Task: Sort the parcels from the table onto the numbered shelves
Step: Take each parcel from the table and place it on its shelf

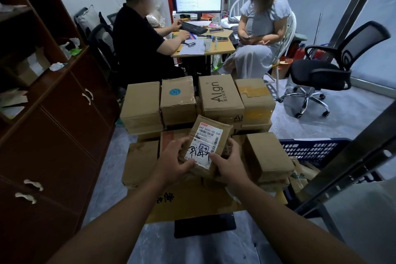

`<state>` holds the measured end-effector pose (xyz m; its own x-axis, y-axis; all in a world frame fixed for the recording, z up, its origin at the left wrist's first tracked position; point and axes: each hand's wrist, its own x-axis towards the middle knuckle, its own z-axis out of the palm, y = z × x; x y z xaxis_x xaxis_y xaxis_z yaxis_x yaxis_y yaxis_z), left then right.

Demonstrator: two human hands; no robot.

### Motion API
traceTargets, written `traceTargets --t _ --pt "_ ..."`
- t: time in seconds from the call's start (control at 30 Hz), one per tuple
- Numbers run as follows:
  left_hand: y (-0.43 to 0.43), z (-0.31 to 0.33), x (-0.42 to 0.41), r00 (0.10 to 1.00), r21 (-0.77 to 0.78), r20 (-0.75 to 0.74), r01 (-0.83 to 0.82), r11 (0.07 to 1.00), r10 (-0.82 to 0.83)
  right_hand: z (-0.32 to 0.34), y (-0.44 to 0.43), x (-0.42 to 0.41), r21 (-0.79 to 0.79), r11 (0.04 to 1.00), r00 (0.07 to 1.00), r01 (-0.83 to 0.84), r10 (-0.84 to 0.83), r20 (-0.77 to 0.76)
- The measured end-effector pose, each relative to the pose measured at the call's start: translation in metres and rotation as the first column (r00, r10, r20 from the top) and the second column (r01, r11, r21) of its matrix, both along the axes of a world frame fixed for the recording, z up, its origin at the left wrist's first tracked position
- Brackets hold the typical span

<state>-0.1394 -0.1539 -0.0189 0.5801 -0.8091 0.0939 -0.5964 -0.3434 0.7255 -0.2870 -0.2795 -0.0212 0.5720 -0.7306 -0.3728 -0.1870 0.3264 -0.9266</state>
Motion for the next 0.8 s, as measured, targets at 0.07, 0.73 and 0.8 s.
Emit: traceTargets --t 0.07,0.73,0.8 --pt "-0.002 0.000 0.001 1.000 -0.035 0.002 0.011 0.999 -0.011 0.002 -0.003 0.000 -0.037 0.999 1.000 0.018 -0.018 0.014" --pt "0.000 0.038 0.017 0.909 -0.167 0.121 0.415 0.895 -0.399 0.035 0.055 -0.024 -0.219 0.819 0.842 0.530 -0.478 0.250" --pt "0.005 0.038 0.023 0.865 -0.125 0.193 0.491 0.862 -0.464 0.039 0.072 -0.035 -0.260 0.770 0.811 0.583 -0.531 0.247"
